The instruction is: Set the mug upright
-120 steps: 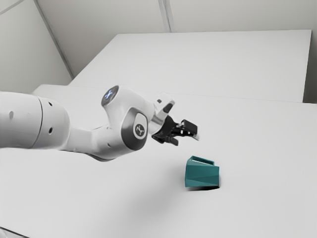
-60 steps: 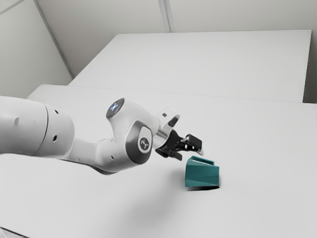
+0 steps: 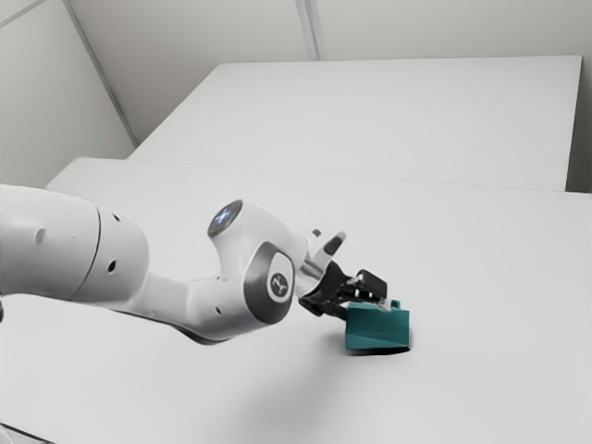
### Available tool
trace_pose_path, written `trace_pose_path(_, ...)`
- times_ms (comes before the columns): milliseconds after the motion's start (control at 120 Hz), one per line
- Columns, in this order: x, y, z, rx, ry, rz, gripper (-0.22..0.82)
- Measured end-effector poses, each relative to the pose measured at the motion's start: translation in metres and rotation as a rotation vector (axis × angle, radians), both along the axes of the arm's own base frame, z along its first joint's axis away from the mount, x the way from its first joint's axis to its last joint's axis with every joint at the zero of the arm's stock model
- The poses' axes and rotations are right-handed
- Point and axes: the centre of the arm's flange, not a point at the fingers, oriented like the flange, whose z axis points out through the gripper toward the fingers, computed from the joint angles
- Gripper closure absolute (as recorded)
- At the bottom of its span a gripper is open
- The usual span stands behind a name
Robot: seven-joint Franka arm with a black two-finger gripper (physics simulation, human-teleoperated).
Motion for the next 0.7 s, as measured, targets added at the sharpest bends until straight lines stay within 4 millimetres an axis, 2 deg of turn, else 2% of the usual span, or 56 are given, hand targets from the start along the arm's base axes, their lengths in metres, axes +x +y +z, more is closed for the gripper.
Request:
trace_pose_path(125,-0.001,-0.006,-0.003,0.002,-0.004,-0.004,0.06)
trace_pose_path(300,-0.005,-0.019,0.000,-0.001,-0.026,-0.021,0.19)
trace_pose_path(483,0.003,-0.026,0.015,-0.016,-0.064,-0.025,0.27)
trace_pose_path(700,0.009,-0.052,0.025,-0.035,-0.092,-0.057,0.39)
